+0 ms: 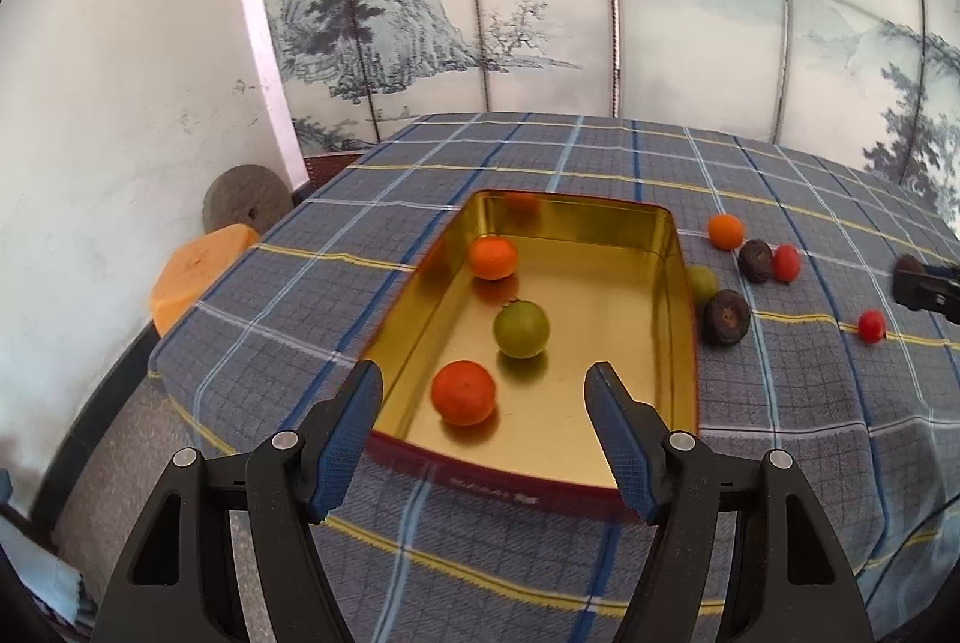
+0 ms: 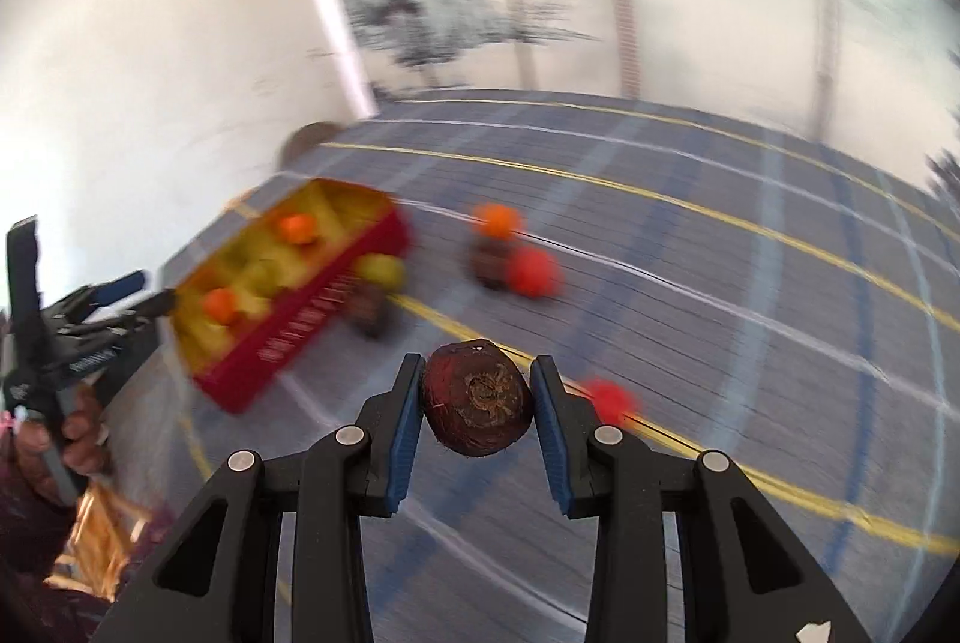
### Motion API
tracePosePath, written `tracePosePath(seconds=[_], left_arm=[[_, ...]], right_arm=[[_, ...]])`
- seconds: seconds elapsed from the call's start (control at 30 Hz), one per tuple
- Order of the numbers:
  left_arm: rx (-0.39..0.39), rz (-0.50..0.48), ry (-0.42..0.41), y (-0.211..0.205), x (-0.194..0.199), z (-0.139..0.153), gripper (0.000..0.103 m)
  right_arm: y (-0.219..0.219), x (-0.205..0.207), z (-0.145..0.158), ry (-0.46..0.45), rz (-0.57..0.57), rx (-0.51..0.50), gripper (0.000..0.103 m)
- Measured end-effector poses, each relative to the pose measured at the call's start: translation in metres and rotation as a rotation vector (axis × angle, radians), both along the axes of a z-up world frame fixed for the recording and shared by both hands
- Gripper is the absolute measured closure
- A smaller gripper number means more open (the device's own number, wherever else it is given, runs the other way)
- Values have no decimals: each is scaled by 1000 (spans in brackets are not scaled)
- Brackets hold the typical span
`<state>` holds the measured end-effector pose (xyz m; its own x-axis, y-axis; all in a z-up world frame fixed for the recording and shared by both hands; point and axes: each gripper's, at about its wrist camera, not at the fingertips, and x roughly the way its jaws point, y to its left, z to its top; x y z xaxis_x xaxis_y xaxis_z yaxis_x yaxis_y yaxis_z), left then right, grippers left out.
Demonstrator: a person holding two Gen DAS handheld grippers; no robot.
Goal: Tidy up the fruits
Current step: 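Carry the brown fruit into the tin and release with the right gripper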
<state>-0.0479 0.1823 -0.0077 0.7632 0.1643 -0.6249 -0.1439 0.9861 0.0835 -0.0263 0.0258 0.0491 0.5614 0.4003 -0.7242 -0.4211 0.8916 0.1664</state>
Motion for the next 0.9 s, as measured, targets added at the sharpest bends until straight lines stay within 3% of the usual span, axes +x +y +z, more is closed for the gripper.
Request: tracePosePath(seconds=[0.23, 0.4, 0.5, 0.63, 0.9], left_arm=[[44, 11, -20, 9, -12, 2, 27], [12, 25, -20, 20, -17, 3, 23], [-13, 23, -16, 26, -17, 3, 23], [22, 37, -14, 25, -17, 2, 23], [47, 5, 10, 13, -14, -4, 23]], right_arm=[[106, 39, -3, 5, 198, -11, 70], [155, 73, -26, 63, 243, -49, 70], [171, 92, -43, 108, 236, -83, 70], [182, 110, -60, 155, 211, -121, 70], [198, 133, -71, 200, 177, -122, 70]])
